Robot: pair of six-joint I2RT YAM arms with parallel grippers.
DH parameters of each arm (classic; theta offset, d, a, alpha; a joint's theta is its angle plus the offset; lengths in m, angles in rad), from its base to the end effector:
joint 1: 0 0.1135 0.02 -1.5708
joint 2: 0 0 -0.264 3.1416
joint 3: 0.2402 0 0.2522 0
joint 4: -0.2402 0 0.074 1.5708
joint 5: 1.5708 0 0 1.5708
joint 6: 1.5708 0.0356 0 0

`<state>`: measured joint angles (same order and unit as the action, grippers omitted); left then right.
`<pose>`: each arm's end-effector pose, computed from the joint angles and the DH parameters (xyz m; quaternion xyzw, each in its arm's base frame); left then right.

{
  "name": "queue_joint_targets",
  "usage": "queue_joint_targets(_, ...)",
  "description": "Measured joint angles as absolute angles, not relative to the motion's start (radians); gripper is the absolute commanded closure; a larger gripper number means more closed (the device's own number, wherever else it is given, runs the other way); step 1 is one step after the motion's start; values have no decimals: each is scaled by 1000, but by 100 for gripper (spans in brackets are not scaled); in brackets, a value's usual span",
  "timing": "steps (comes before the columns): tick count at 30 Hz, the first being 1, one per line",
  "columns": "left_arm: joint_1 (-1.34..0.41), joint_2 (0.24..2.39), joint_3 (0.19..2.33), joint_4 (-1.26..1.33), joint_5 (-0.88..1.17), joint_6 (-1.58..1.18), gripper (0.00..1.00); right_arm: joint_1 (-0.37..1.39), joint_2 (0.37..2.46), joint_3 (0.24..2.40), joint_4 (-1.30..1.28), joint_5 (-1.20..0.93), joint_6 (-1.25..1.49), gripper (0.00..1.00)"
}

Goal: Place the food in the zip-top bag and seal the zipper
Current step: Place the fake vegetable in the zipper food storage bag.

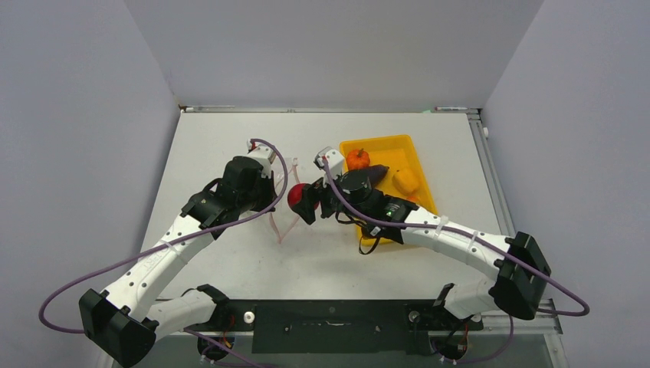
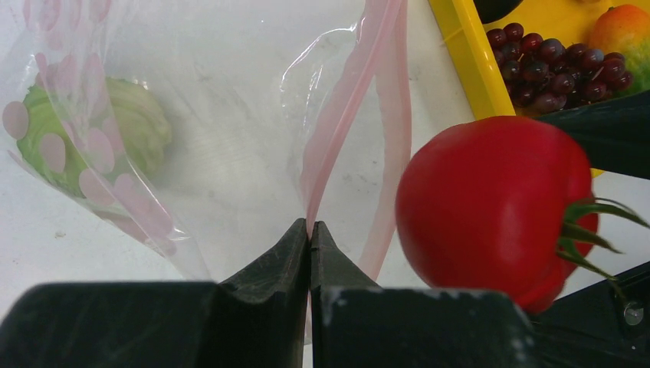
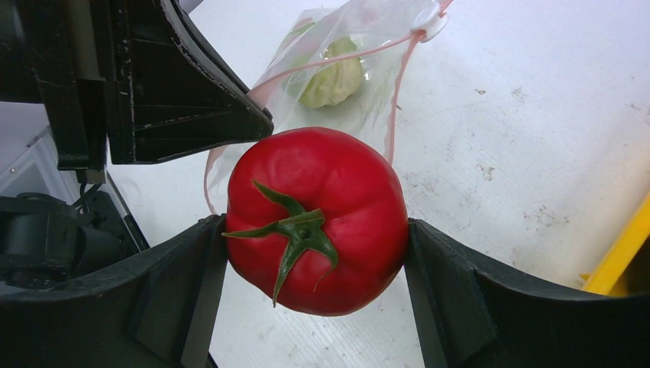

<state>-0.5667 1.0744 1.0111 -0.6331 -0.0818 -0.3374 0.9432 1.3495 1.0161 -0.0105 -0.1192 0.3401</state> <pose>0.1927 -0.1192 0.3198 0.0864 0.9012 -0.1515 0.3967 0.1822 0.2584 0.3107 -0.2752 0.7692 0.3830 0.4312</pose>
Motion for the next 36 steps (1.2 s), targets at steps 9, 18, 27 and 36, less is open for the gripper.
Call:
queue_joint_targets(9, -567, 1074, 1011, -633, -82, -337, 100, 957, 1467, 1066, 9, -111, 329, 57)
queue_joint_targets(18, -567, 1074, 1011, -633, -82, -337, 100, 957, 1575, 1114, 31, -109, 328, 48)
queue_joint_targets(27, -567, 1074, 1011, -633, -83, -337, 100, 957, 1633, 1139, 42, -108, 328, 24)
queue_joint_targets(36, -567, 1074, 1011, -633, -83, -337, 100, 958, 1633, 1143, 45, -108, 328, 8)
